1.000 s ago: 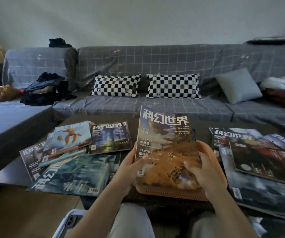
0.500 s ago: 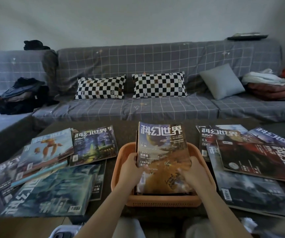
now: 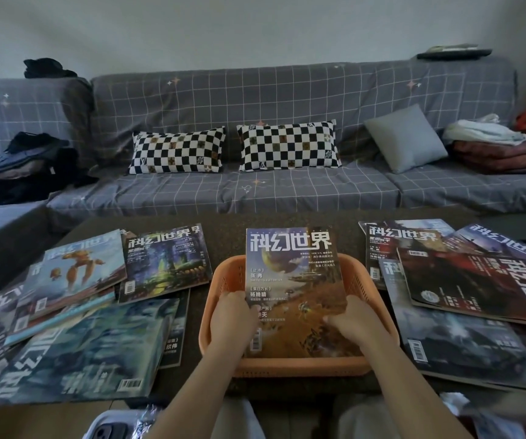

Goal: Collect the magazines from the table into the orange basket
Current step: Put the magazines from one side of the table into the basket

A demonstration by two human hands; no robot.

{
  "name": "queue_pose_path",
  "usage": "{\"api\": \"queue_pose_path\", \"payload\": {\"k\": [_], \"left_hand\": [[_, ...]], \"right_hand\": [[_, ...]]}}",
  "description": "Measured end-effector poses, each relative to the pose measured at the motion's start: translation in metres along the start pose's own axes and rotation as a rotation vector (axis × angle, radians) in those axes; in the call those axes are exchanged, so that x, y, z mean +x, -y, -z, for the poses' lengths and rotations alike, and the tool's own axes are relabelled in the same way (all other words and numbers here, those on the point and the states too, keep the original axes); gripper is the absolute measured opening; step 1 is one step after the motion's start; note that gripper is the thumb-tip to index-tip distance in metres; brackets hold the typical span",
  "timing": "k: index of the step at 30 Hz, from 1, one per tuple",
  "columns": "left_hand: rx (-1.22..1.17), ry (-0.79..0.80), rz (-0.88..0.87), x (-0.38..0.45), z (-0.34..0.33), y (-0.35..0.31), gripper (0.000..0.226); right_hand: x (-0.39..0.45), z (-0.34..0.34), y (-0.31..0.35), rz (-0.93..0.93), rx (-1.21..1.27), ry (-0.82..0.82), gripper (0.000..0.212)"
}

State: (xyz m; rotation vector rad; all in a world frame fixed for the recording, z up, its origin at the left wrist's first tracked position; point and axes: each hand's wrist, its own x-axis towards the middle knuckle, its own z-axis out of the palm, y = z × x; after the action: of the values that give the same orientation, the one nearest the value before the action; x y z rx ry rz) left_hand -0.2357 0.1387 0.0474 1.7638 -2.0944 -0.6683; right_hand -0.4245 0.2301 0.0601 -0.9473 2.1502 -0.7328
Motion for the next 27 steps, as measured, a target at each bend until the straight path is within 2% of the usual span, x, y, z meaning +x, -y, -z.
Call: {"api": "queue_pose_path", "payload": {"k": [3, 4, 9, 19, 22, 24, 27], "left_hand": [[-0.021, 0.023, 0.010, 0.000, 0.001, -0.001, 0.012], [-0.043, 0.025, 0.011, -0.001, 0.001, -0.002, 0.015], [-0.055, 0.033, 0.020, -0.001, 0.005, -0.002, 0.018], [0.035, -0.004, -0.002, -0.009, 0.007, -0.008, 0.027], [-0.009, -0.013, -0.051, -0.014, 0.009, -0.009, 0.025], [-0.116, -0.047, -0.128, -0.017, 0.013, -0.008, 0.033], [-0.297, -0.070, -0.159, -0.019, 0.026, -0.003, 0.053]], "right_hand": [[0.000, -0.001, 0.000, -0.046, 0.060, -0.008, 0.057], [0.001, -0.001, 0.000, -0.050, 0.086, -0.012, 0.060], [0.003, -0.001, 0.000, -0.075, 0.113, -0.001, 0.047], [0.005, -0.003, -0.002, -0.053, 0.206, 0.007, 0.044], [0.003, -0.002, 0.000, 0.018, 0.214, -0.103, 0.055], [-0.003, -0.001, 0.004, 0.125, 0.167, -0.228, 0.058], [-0.015, -0.005, 0.015, 0.313, 0.136, -0.362, 0.038]]}}
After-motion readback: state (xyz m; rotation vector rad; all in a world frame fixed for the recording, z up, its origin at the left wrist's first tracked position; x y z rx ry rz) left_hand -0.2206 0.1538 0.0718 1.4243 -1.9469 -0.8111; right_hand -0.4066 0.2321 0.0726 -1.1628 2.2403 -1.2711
